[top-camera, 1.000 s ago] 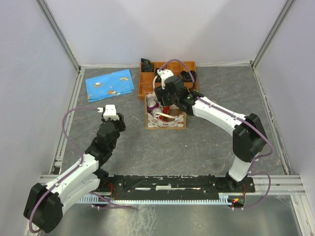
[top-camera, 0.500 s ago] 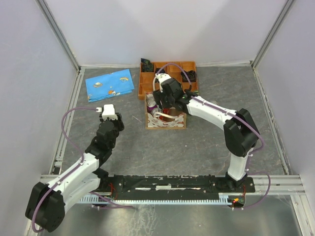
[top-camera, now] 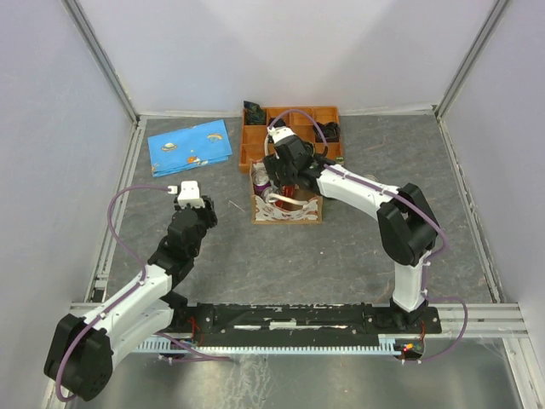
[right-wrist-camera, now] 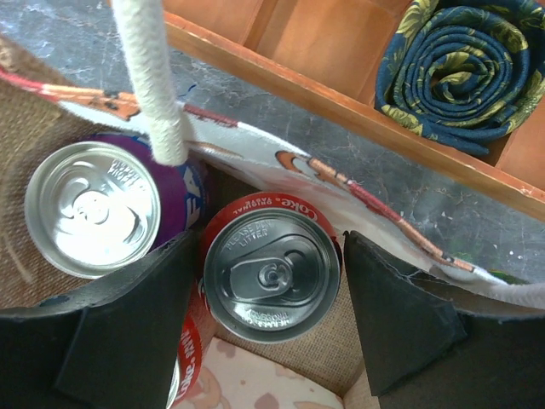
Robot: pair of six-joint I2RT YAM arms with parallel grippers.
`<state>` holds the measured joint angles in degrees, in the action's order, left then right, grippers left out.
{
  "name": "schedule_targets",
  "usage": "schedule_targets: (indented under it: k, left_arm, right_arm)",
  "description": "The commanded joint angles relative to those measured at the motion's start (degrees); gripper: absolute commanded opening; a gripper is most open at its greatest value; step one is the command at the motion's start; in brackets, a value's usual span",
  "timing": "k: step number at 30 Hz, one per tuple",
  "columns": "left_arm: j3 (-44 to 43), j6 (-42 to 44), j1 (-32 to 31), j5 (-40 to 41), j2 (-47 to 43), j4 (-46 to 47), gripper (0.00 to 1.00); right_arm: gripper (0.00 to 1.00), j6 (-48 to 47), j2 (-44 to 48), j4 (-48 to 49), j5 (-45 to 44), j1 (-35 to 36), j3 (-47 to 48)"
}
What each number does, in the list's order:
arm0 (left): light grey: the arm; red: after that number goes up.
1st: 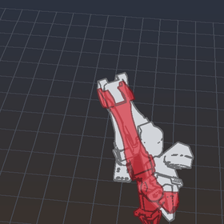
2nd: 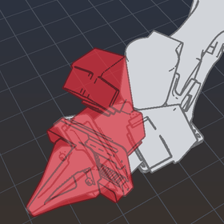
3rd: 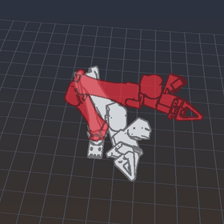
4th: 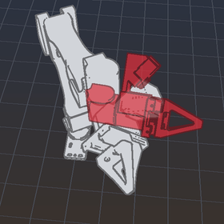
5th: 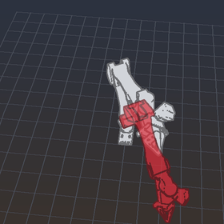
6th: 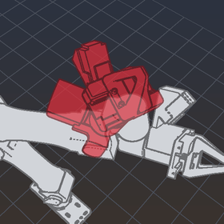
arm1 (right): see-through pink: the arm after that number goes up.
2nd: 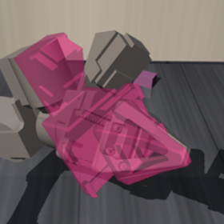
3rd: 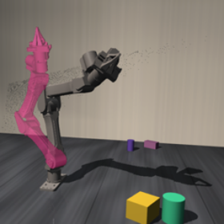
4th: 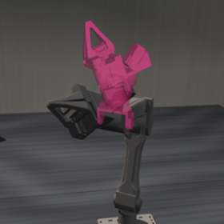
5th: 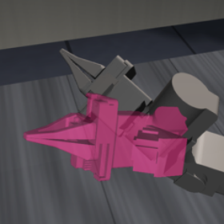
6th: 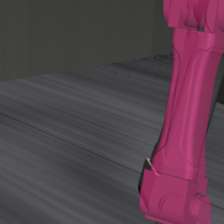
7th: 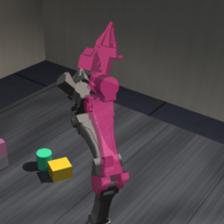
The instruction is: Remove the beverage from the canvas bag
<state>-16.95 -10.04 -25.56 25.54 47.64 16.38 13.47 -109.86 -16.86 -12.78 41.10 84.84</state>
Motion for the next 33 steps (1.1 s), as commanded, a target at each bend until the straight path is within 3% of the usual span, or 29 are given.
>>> schedule_targets:
  k: [1,33]
  left_arm:
    - [-0.5,-2.3,0.2,-1.1,0.2,2.7,0.54]
    - [-0.7,-2.7,0.2,-2.1,2.5,4.4,0.54]
  right_arm:
    - [0.79,0.0,-3.2,-1.2,-2.2,0.2,1.9]
    - [0.86,1.7,2.1,-3.4,-9.1,2.2,-1.4]
